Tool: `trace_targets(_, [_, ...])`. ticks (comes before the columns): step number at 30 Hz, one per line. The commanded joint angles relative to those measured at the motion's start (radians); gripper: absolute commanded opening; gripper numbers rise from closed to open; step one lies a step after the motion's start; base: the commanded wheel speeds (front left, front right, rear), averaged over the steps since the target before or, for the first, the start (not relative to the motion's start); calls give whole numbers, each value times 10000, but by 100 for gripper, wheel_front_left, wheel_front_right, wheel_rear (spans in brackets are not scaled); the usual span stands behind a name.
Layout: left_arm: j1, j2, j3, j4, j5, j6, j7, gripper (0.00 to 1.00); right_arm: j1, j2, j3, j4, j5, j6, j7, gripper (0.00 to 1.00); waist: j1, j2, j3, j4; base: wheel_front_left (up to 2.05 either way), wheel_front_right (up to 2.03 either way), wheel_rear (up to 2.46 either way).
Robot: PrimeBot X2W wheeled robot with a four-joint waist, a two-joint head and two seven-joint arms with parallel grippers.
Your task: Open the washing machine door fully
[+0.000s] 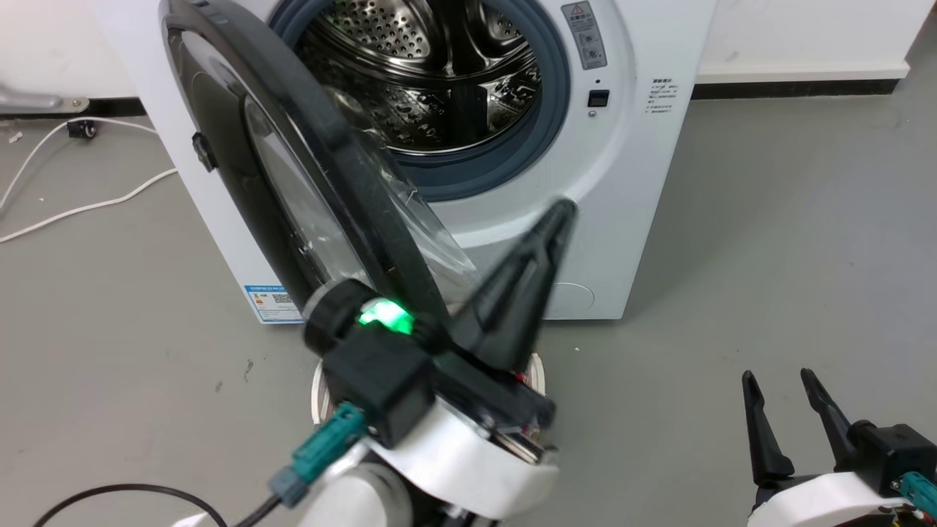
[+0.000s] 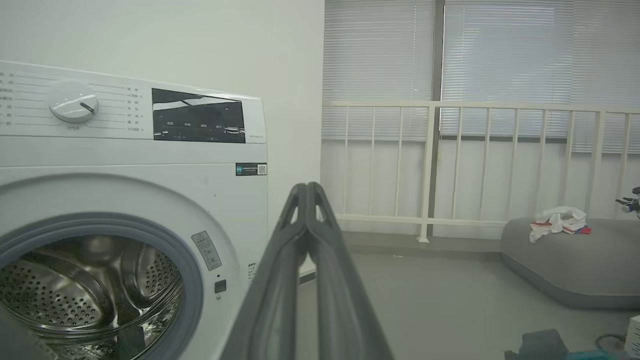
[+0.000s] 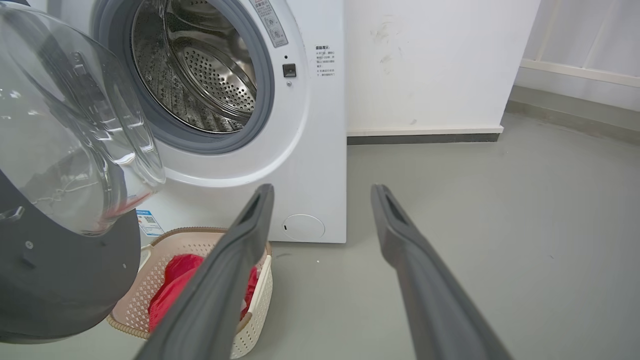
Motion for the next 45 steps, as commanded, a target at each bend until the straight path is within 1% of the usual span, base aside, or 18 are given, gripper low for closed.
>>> trace_targets(1, [194,-1,-144,41,-89,12,120,0,-94,33,-21,40,94,1,-71,100,0,0,18,44,0,0,0])
trace_targets(7, [890,10,-891,209,-393,130,699,0,-135,33,-56,106,139,1,-75,100,0,0,84,162,0,0,0])
trace_targets(14, [1823,399,-1304,888,-569,249,1199,0,-247,34,-24,165,149,1,-23,100,0,0,176,226,0,0,0])
trace_targets(22, [2008,762,-1090,2151,-510,459,1356,0,-360,32,152,292,106,-1,43,100,0,0,255,166,0,0,0])
trace_targets(28, [2063,797,-851,2782,-526,756,1265,0,-289,32,113,404,182,-1,27,100,0,0,234,149,0,0,0])
trace_targets(34, [2131,858,-604,3163,-625,938,1022,0,-185,32,103,405,198,-1,30,100,0,0,155,190,0,0,0])
trace_targets(38, [2214,834,-444,3260,-667,1127,862,0,-135,33,38,413,219,-1,119,100,0,0,116,247,0,0,0])
trace_targets(45, [2413,894,-324,3341,-696,1316,682,0,-34,33,-3,419,242,1,221,100,0,0,52,363,0,0,0])
